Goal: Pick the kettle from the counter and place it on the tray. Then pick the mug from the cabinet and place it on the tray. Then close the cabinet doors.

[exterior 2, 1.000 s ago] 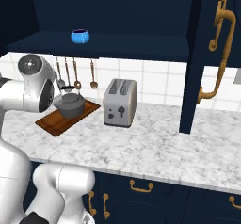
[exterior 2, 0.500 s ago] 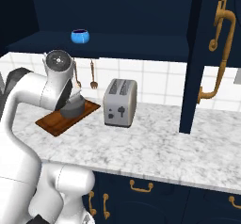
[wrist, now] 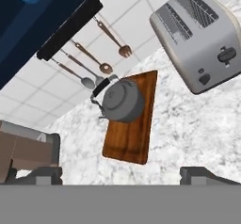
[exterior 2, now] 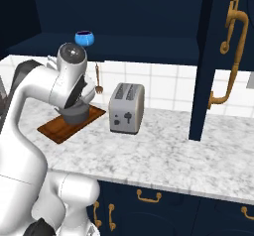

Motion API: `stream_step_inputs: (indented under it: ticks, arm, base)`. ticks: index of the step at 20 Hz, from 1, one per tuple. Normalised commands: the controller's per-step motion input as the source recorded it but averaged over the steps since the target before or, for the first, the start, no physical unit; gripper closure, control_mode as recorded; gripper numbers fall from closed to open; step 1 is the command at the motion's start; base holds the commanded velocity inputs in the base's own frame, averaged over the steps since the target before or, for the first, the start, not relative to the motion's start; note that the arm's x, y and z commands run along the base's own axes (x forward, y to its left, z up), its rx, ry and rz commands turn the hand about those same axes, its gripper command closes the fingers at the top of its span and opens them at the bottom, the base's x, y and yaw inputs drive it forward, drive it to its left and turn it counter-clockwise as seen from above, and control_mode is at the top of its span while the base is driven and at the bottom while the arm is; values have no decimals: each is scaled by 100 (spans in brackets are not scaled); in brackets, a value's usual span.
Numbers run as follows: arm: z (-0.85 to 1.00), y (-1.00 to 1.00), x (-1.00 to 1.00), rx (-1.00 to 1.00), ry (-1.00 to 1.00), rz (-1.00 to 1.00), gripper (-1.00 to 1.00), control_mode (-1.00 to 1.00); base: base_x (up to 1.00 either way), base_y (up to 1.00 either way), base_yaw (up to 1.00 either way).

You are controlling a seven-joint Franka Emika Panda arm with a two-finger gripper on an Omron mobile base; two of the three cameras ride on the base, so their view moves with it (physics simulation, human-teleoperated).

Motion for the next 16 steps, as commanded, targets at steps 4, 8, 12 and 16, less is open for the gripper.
stream_step_inputs:
  ticks: [4,8,12,16]
  arm:
    - [4,0,0,0,-2,12,-100,-100]
    - [13,1,0,-6,-12,8,-100,-100]
    - [27,1,0,-9,-11,1,-100,-100]
    - [17,0,11,-11,-20,0,-100,-100]
  base:
    - [0,0,0]
    - [0,0,0]
    - [0,0,0]
    - [0,0,0]
